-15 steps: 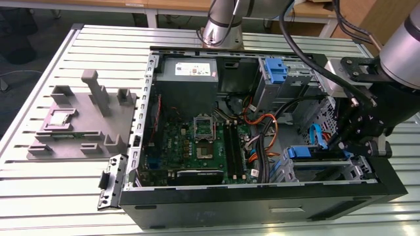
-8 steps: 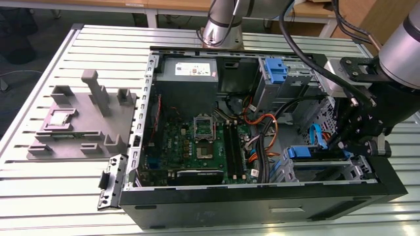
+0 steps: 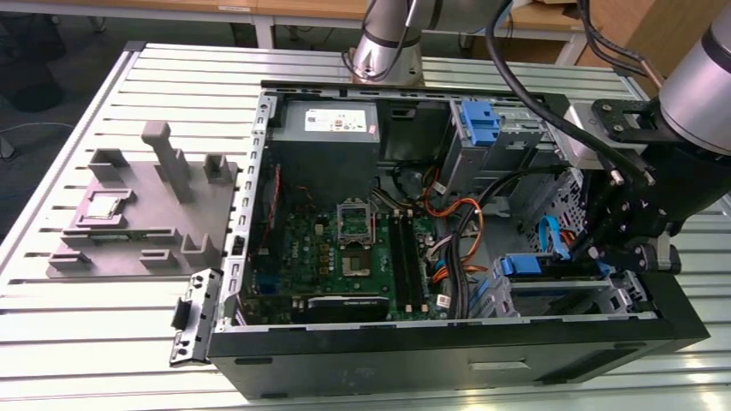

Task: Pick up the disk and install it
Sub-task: 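Insert the second disk wire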

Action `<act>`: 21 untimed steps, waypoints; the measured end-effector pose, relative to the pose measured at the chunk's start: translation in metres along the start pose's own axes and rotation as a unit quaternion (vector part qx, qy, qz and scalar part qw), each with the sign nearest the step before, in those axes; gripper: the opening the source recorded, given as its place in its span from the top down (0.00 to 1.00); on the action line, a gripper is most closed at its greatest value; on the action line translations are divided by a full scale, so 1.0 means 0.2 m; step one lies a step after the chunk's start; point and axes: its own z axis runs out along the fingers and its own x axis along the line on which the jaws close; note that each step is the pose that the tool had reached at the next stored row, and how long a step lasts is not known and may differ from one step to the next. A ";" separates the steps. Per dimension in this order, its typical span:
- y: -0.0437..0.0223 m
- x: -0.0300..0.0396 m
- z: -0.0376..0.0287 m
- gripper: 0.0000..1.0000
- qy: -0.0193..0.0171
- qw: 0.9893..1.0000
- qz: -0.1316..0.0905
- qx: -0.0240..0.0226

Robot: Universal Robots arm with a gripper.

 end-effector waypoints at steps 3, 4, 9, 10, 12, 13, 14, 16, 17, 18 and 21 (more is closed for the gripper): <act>0.000 0.000 0.009 0.84 0.000 1.000 0.000 0.000; 0.000 0.000 0.010 0.84 0.000 1.000 0.000 0.000; 0.000 0.000 0.012 0.84 0.000 1.000 0.000 0.000; 0.001 0.000 0.016 0.84 0.000 1.000 0.000 0.000; 0.001 0.001 0.022 0.84 0.000 1.000 0.000 0.000; 0.001 0.001 0.022 0.84 0.000 1.000 0.000 0.000; 0.001 0.001 0.022 0.84 0.000 1.000 0.000 0.000; 0.001 0.001 0.027 0.84 0.000 1.000 0.000 0.000; 0.001 0.001 0.028 0.84 0.000 1.000 0.000 0.000; 0.001 0.001 0.028 0.84 0.000 1.000 0.000 0.000; 0.001 0.001 0.029 0.84 0.000 1.000 0.000 0.000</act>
